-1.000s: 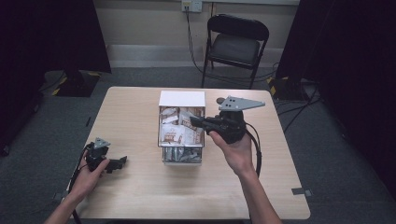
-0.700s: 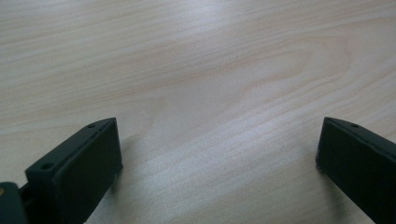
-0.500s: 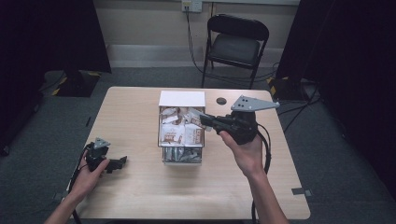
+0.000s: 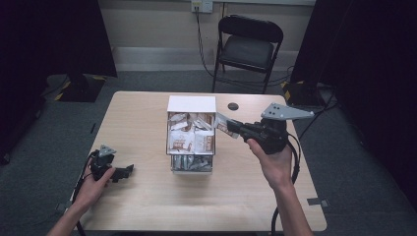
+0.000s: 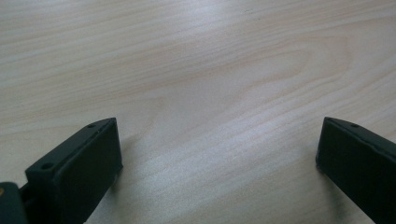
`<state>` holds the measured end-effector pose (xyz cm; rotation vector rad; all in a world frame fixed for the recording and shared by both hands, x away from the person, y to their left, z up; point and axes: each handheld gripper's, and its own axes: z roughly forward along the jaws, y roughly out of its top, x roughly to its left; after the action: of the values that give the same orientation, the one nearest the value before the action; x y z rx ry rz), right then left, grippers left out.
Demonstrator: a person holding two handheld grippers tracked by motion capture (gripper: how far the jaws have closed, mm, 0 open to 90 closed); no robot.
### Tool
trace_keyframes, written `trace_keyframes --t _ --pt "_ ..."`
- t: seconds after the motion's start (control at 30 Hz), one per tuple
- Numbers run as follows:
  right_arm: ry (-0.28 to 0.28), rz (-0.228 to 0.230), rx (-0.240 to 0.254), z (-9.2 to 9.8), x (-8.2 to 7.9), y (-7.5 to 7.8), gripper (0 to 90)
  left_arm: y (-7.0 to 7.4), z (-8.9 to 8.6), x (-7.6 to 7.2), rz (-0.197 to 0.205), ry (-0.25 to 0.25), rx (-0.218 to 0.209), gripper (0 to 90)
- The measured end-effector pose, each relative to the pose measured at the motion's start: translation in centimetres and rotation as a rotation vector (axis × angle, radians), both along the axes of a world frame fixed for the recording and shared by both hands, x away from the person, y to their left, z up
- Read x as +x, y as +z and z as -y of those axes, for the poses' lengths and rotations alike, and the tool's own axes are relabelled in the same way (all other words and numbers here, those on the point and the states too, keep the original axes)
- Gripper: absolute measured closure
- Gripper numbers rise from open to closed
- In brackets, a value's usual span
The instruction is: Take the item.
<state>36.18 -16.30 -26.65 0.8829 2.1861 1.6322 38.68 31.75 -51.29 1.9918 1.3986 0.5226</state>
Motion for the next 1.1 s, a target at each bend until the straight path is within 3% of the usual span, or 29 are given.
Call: trace_keyframes --t 0.33,0.73,1.1 --pt "-0.058 -0.015 -0.027 1.9 -0.2 -0.9 90.0 0.0 0.0 0.0 0.0 0.0 0.0 0.0" --pt "-0.125 -0.071 -0.071 3.8 0.8 -3.6 90.0 0.0 0.0 0.0 0.0 0.0 0.0 0.0" --pt "-0.152 -0.139 -0.121 4.0 1.7 -6.6 90.0 0.0 0.0 0.0 0.0 0.0 0.0 0.0"
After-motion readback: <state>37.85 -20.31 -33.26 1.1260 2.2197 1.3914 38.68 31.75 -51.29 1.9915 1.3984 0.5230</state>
